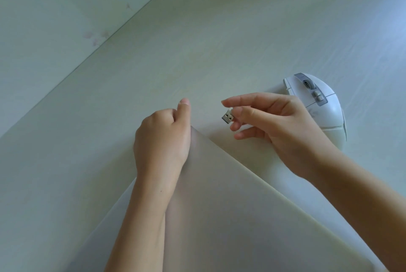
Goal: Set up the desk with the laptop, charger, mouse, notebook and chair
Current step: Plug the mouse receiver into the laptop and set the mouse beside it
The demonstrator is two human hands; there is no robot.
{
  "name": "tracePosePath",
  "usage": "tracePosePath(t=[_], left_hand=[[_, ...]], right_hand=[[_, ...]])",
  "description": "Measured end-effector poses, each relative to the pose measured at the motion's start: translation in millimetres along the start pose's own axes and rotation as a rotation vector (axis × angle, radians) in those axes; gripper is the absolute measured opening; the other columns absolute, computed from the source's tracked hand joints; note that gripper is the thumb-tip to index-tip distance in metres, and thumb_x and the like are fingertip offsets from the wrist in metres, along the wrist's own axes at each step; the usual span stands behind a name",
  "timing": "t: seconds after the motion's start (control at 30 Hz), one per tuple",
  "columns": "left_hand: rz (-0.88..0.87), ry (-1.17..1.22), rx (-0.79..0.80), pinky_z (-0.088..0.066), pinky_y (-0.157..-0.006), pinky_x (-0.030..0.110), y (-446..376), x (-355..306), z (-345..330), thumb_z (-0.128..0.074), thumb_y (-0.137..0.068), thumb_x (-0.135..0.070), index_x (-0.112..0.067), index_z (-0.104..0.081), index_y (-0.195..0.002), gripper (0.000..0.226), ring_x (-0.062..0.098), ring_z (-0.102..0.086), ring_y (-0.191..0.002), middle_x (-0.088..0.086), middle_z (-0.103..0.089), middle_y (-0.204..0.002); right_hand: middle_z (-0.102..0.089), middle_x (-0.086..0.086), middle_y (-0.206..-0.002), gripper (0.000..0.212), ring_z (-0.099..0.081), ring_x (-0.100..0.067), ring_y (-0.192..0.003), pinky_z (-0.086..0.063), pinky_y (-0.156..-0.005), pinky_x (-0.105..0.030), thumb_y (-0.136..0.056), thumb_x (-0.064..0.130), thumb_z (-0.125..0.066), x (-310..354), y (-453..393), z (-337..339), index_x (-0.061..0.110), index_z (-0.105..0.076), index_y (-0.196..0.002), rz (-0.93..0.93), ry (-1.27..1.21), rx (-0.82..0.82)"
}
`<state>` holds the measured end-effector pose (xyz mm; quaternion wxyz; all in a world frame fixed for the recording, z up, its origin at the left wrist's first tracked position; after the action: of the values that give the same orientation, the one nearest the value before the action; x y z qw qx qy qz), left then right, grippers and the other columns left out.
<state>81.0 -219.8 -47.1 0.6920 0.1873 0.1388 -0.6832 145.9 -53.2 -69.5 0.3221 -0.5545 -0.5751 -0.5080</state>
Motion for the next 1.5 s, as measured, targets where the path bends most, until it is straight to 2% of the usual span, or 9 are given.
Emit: tracePosePath(t=[0.13,0.33,0.53,0.7,0.8,0.9,1.1,1.37,1.5], left_hand=[[0.004,0.074,-0.010,-0.042,-0.063,0.038,2,-7,12,-0.038,-0.095,-0.050,0.000,-0.055,-0.065,0.061,0.038,-0.051,-0.072,0.023,-0.052,-0.066],[-0.015,0.118,-0.019,-0.031,-0.054,0.034,7,-15,30,-0.044,-0.091,-0.055,-0.002,-0.042,-0.061,0.060,0.026,-0.035,-0.057,0.001,-0.030,-0.049],[-0.044,0.197,-0.028,-0.030,-0.053,0.035,9,-16,41,-0.045,-0.088,-0.059,-0.004,-0.048,-0.071,0.058,0.025,-0.036,-0.055,0.000,-0.030,-0.049],[-0.026,0.208,0.009,-0.032,-0.055,0.034,7,-12,30,-0.040,-0.079,-0.063,-0.006,-0.044,-0.064,0.059,0.028,-0.037,-0.056,0.006,-0.033,-0.053],[-0.015,0.224,0.019,-0.032,-0.055,0.034,6,-11,24,-0.042,-0.082,-0.060,-0.006,-0.047,-0.063,0.058,0.037,-0.043,-0.062,0.013,-0.036,-0.056],[-0.010,0.204,0.003,-0.030,-0.054,0.033,5,-9,22,-0.048,-0.090,-0.054,-0.004,-0.048,-0.062,0.057,0.031,-0.038,-0.058,0.011,-0.034,-0.056],[-0.022,0.167,-0.011,-0.028,-0.053,0.033,3,-9,17,-0.047,-0.092,-0.049,-0.003,-0.044,-0.061,0.055,0.021,-0.031,-0.055,0.008,-0.030,-0.055],[-0.020,0.106,-0.027,-0.026,-0.051,0.033,2,-7,9,-0.047,-0.092,-0.048,-0.009,-0.031,-0.058,0.054,0.022,-0.029,-0.055,0.005,-0.028,-0.052],[-0.024,0.101,-0.030,-0.025,-0.051,0.033,-1,-6,8,-0.047,-0.093,-0.046,-0.009,-0.031,-0.057,0.054,0.022,-0.028,-0.054,0.004,-0.026,-0.052]], right_hand=[[-0.065,-0.009,-0.059,0.009,-0.066,-0.014,-0.059,-0.055,-0.057,-0.021,-0.081,0.001,-0.064,-2,10,-3,0.005,-0.072,-0.082,-0.115,-0.086,-0.046],[-0.064,-0.007,-0.055,0.010,-0.062,-0.014,-0.051,-0.056,-0.053,-0.023,-0.075,0.000,-0.065,3,16,-26,0.004,-0.073,-0.073,-0.176,-0.152,-0.035],[-0.069,-0.014,-0.062,0.009,-0.065,-0.015,-0.051,-0.051,-0.051,-0.019,-0.061,0.005,-0.080,18,17,-40,0.012,-0.076,-0.066,-0.099,-0.102,-0.030],[-0.068,-0.008,-0.056,0.013,-0.066,-0.018,-0.051,-0.058,-0.056,-0.028,-0.056,0.015,-0.069,14,16,-31,0.017,-0.076,-0.066,-0.076,0.006,-0.072],[-0.069,-0.008,-0.056,0.012,-0.067,-0.020,-0.052,-0.060,-0.061,-0.034,-0.056,0.014,-0.075,13,14,-29,0.019,-0.076,-0.067,-0.073,0.091,-0.073],[-0.069,-0.012,-0.058,0.011,-0.067,-0.023,-0.054,-0.061,-0.063,-0.036,-0.061,0.006,-0.078,10,13,-27,0.015,-0.075,-0.066,-0.093,0.101,-0.057],[-0.070,-0.017,-0.062,0.005,-0.066,-0.021,-0.055,-0.056,-0.057,-0.022,-0.062,0.003,-0.072,1,8,-26,0.007,-0.074,-0.062,-0.184,0.034,0.000],[-0.073,-0.014,-0.069,0.003,-0.069,-0.020,-0.062,-0.056,-0.061,-0.020,-0.064,0.004,-0.073,-7,5,-26,0.006,-0.074,-0.062,-0.183,0.115,0.034],[-0.072,-0.013,-0.067,0.005,-0.070,-0.023,-0.065,-0.057,-0.069,-0.030,-0.068,0.010,-0.072,-4,9,-26,0.013,-0.076,-0.069,-0.105,0.167,0.010]])
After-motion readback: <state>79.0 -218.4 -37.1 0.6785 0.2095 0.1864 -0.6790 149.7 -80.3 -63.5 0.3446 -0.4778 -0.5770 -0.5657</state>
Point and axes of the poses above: each hand's wrist, its own y-axis away from the middle knuckle, its own z-axis out of the back of the hand, x = y × z, the point moved 8 cm from there along -y, towards the middle knuckle
